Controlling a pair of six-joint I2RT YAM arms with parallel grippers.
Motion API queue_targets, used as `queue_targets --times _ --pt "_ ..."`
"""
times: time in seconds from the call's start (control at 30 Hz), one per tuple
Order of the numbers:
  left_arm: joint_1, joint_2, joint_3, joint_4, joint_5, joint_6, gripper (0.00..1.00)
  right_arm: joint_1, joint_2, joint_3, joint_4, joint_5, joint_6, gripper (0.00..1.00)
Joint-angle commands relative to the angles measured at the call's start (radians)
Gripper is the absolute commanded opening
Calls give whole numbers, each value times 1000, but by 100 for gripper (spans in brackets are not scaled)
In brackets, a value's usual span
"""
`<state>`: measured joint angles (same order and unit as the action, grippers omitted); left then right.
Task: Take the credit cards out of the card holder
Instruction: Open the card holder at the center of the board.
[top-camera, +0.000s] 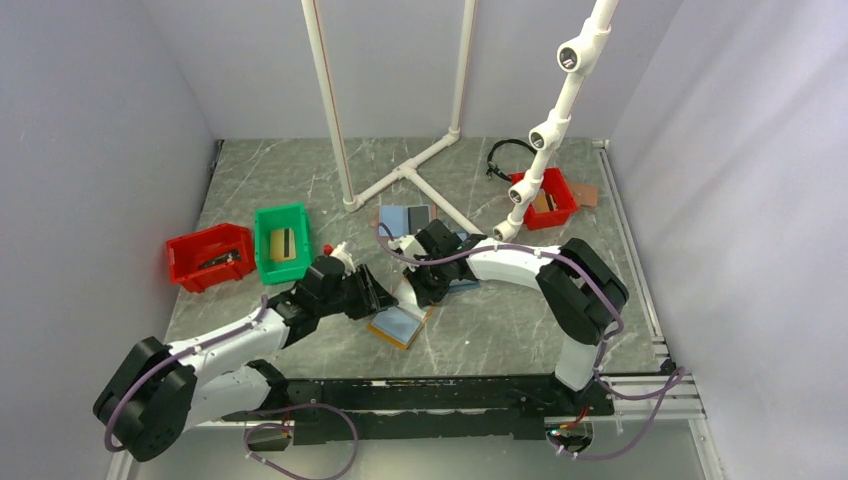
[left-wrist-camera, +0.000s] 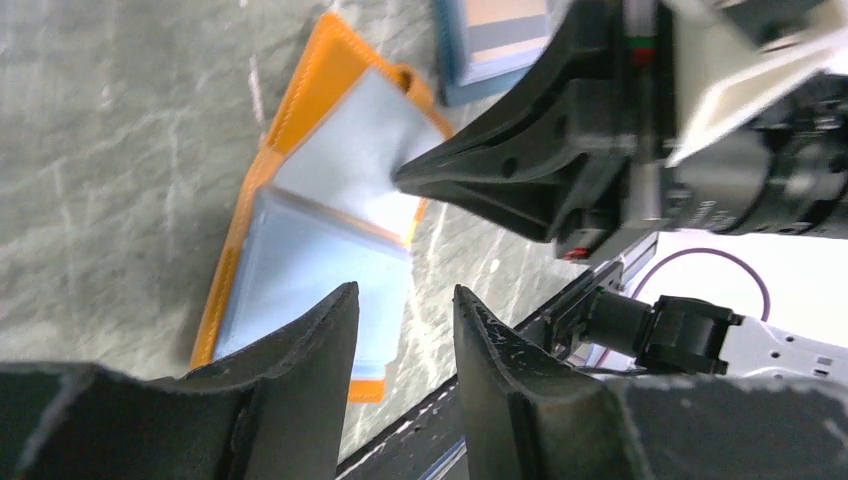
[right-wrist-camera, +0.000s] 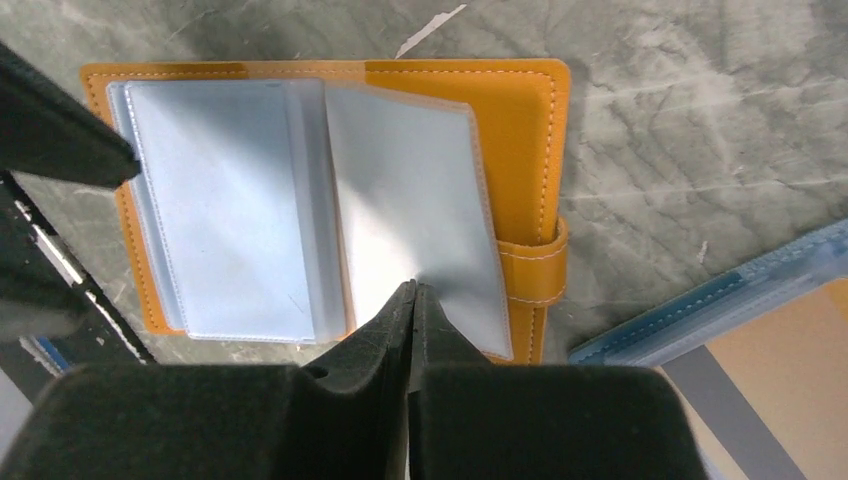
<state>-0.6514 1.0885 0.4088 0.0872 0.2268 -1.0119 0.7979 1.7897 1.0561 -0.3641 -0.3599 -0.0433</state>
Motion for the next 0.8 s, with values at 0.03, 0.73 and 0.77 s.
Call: queue_targets --times 0.03,0.73,0.77 --pt "1 -24 -60 -11 -2 -54 44 2 11 24 12 -76 6 7" --pt "1 123 -49 -54 12 -125 55 15 77 43 -17 -107 -8 30" --pt "1 112 -43 -78 7 -120 56 15 82 44 -18 -101 -7 30"
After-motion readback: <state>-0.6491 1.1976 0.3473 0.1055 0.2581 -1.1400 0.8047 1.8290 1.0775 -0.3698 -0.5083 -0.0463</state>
